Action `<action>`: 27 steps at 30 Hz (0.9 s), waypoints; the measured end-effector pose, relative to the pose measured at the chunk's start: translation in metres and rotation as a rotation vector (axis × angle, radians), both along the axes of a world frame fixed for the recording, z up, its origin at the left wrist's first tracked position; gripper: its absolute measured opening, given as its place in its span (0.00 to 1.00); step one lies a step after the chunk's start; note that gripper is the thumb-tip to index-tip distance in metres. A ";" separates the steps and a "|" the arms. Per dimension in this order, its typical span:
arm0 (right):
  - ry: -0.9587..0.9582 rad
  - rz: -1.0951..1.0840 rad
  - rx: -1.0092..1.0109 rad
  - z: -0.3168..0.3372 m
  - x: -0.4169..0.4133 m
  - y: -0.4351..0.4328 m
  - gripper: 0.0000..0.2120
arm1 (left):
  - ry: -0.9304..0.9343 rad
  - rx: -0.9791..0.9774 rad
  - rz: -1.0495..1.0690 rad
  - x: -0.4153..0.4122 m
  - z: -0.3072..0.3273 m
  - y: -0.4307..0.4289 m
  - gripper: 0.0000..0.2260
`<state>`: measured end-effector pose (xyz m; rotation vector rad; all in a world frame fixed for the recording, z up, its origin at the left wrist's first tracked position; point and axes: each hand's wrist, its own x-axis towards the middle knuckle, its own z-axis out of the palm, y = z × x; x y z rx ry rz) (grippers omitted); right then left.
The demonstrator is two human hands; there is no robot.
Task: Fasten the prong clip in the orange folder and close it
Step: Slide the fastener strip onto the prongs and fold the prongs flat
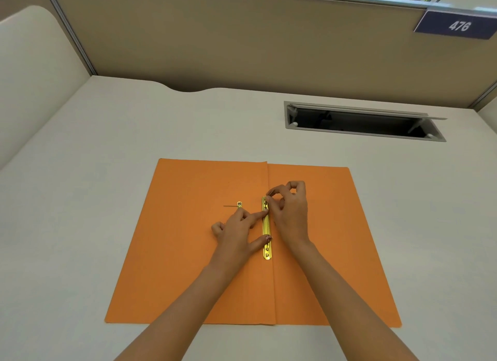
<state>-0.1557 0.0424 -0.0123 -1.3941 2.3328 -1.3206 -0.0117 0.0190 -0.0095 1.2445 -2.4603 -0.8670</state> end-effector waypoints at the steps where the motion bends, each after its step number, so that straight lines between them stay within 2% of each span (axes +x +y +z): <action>1: -0.019 -0.011 -0.006 0.000 0.000 0.000 0.03 | -0.005 -0.002 0.000 0.000 0.000 0.000 0.23; 14: -0.186 -0.065 -0.029 0.006 -0.003 -0.006 0.01 | -0.006 -0.003 -0.008 0.000 0.001 0.000 0.23; 27: -0.095 0.003 0.138 0.007 -0.013 -0.026 0.02 | -0.009 0.015 -0.011 0.000 0.002 0.000 0.23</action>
